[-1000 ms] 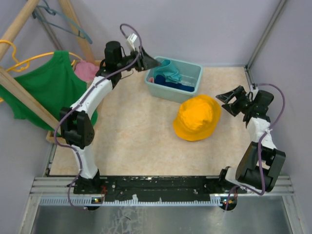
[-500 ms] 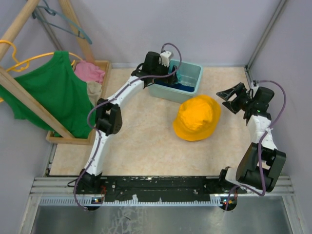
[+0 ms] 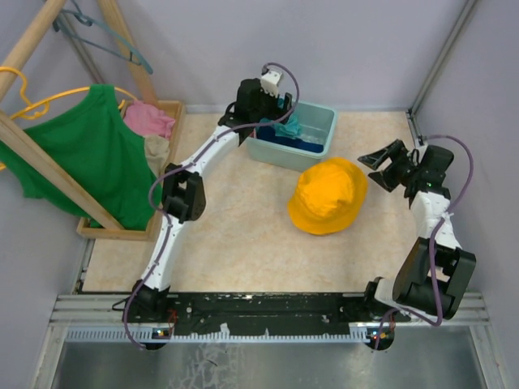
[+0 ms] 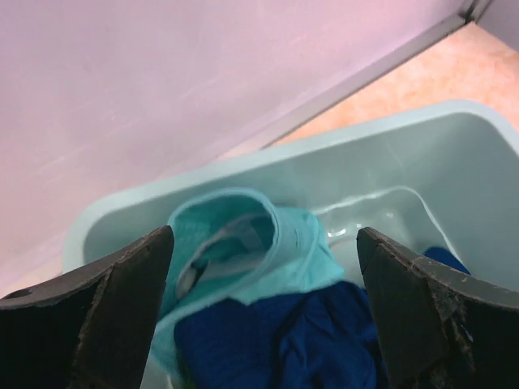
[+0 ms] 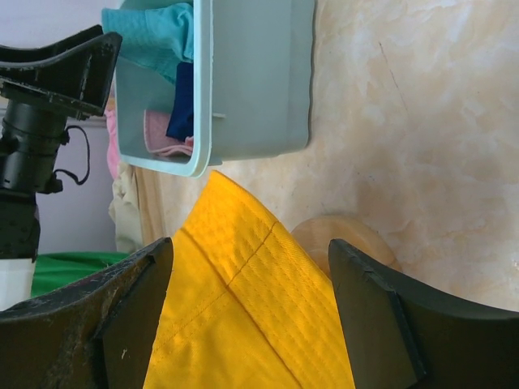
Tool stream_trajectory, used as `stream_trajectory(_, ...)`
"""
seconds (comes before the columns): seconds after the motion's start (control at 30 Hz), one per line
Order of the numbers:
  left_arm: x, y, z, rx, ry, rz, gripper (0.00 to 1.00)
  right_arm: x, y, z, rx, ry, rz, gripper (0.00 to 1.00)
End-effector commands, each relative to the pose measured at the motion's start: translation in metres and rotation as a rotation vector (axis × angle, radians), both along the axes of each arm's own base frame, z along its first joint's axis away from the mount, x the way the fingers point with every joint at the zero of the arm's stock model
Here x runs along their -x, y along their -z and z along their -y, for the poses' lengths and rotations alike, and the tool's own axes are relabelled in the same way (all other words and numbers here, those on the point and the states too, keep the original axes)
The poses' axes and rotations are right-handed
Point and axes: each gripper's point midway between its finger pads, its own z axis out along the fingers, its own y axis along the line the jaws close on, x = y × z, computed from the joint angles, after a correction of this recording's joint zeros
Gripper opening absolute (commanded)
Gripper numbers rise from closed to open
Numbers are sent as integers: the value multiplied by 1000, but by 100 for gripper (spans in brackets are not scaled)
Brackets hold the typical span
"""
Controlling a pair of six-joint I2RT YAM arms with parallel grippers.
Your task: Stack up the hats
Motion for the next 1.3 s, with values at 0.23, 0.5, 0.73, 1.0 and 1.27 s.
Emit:
stream_trajectory(0.23, -21, 37, 18, 38, 34, 52, 58, -9, -19, 0, 43, -20, 52, 77)
stream_trajectory(0.5, 5, -83, 8, 199, 102, 118, 0, -26, -47, 7, 58, -10, 88, 76)
stream_trajectory(0.73, 58, -249, -33, 655, 293, 106, 0, -51, -142, 11, 49, 12, 291, 76)
stream_trajectory(1.0, 143, -317, -33, 992, 637, -250, 0, -37, -241, -64, -10, -275, 569, 76)
stream_trajectory(1.27, 215, -342, -29, 966, 733, -417, 0, -25, -322, -120, 154, -307, 711, 78)
